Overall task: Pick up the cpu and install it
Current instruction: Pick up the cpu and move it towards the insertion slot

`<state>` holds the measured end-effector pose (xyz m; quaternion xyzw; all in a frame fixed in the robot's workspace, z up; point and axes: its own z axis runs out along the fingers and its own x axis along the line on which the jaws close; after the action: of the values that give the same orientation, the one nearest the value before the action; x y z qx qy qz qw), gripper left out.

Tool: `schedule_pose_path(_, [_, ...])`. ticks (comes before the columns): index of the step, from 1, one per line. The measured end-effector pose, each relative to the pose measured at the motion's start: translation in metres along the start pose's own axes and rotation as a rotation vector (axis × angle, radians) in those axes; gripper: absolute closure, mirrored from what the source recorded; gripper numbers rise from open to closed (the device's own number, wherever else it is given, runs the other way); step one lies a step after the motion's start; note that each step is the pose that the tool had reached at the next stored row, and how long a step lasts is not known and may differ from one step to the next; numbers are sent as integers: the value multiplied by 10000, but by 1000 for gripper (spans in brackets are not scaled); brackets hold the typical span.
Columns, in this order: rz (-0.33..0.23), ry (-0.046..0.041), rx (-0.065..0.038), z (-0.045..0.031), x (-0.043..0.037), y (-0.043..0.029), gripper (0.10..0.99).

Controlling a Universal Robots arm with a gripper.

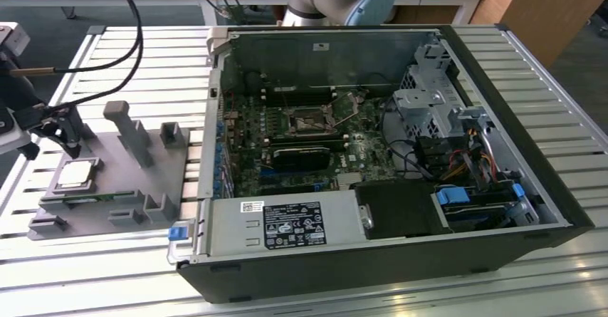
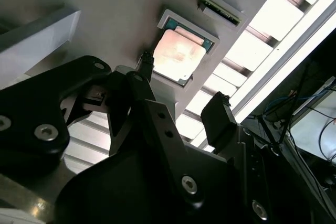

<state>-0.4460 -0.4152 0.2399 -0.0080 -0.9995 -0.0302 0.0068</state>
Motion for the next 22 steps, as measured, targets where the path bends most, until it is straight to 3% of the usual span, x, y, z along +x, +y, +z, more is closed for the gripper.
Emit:
schedule_pose_path(3, [-1,-1,-45,44,-2,-42,439])
schedule_pose_path(17, [-217,16,-52,297,-5,-59,439])
schedule_pose_path(22, [-222,15,-50,345,-6,-62,439])
